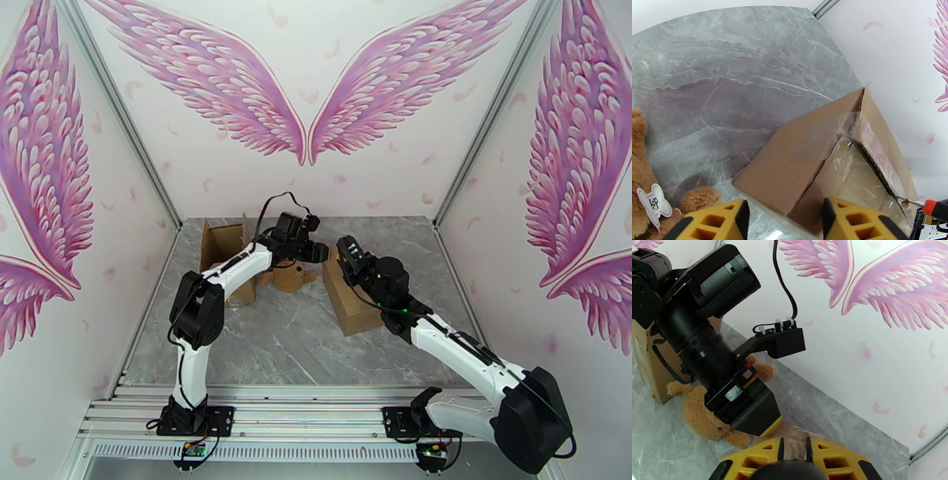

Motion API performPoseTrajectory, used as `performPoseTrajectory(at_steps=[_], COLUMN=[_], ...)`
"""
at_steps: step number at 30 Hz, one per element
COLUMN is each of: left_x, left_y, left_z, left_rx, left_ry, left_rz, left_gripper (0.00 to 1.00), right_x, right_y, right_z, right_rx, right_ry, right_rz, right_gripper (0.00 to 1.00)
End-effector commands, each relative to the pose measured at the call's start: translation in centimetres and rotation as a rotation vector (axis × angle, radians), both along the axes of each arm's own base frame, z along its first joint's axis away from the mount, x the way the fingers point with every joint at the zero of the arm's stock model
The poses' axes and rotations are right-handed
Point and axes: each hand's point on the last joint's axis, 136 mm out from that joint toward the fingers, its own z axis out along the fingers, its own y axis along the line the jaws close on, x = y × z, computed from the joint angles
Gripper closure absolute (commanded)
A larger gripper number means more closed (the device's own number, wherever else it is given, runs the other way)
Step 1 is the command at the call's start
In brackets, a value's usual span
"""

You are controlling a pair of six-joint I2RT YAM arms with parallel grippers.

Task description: Unpack the express box

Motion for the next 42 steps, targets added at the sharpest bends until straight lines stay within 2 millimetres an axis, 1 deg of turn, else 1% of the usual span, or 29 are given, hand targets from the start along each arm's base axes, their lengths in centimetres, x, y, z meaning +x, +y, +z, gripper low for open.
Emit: performPoseTrajectory(at_steps=[1,6,9,10,13,15,18,20,22,25,27,30,32,34,37,39,42], left_x=[0.1,-0.2,-0.7,-0.9,-1.3,-1.5,-1.7,-1.8,-2.0,-2.1,-2.0,-1.5,-1.5,-1.6,-1.5,-1.2,-1.1], left_y=[5.0,5.2,5.0,4.8,3.8,2.9,1.4,0.4,-0.7,-2.5,-3.3,-3.7,-4.0,-4.5,-5.0,-4.9,-4.8], left_z=[-8.5,-8.1,-7.2,-6.4,-3.0,-0.3,2.2,2.6,2.1,2.3,3.0,4.2,4.3,3.7,1.7,-0.1,-2.2], left_rx=[0.244,0.239,0.218,0.202,0.164,0.148,0.130,0.127,0.132,0.123,0.094,0.060,0.054,0.065,0.121,0.157,0.198], left_ry=[0.154,0.150,0.141,0.124,0.032,-0.051,-0.131,-0.157,-0.153,-0.168,-0.194,-0.235,-0.244,-0.234,-0.206,-0.186,-0.160], left_rz=[0.130,0.136,0.134,0.127,0.085,0.042,-0.032,-0.077,-0.125,-0.186,-0.198,-0.187,-0.195,-0.216,-0.224,-0.217,-0.210], left_gripper=[0.48,0.48,0.48,0.48,0.47,0.45,0.41,0.39,0.37,0.34,0.32,0.31,0.30,0.29,0.28,0.28,0.28], right_x=[-0.7,-0.9,-1.0,-1.1,-1.2,-1.2,-1.2,-1.3,-1.3,-1.3,-1.3,-1.2,-1.3,-1.3,-1.3,-1.4,-1.5], right_y=[-2.4,-2.9,-2.7,-2.5,-2.0,-2.0,-1.8,-1.6,-1.5,-1.2,-1.2,-1.2,-1.1,-1.1,-1.0,-0.9,-0.8], right_z=[-1.5,-2.0,-2.2,-2.3,-2.1,-2.0,-2.0,-2.1,-2.0,-1.8,-1.8,-1.7,-1.6,-1.7,-1.7,-1.6,-1.4], right_rx=[-0.040,-0.057,-0.060,-0.062,-0.053,-0.048,-0.048,-0.048,-0.046,-0.039,-0.038,-0.038,-0.038,-0.038,-0.035,-0.025,-0.015], right_ry=[0.058,0.074,0.080,0.083,0.075,0.070,0.069,0.070,0.069,0.062,0.062,0.064,0.061,0.061,0.058,0.060,0.060], right_rz=[-0.097,-0.117,-0.104,-0.090,-0.061,-0.059,-0.051,-0.041,-0.031,-0.017,-0.018,-0.018,-0.013,-0.012,-0.008,-0.002,0.006], right_gripper=[1.00,1.00,1.00,1.00,1.00,1.00,1.00,1.00,1.00,1.00,1.00,1.00,1.00,1.00,1.00,1.00,1.00])
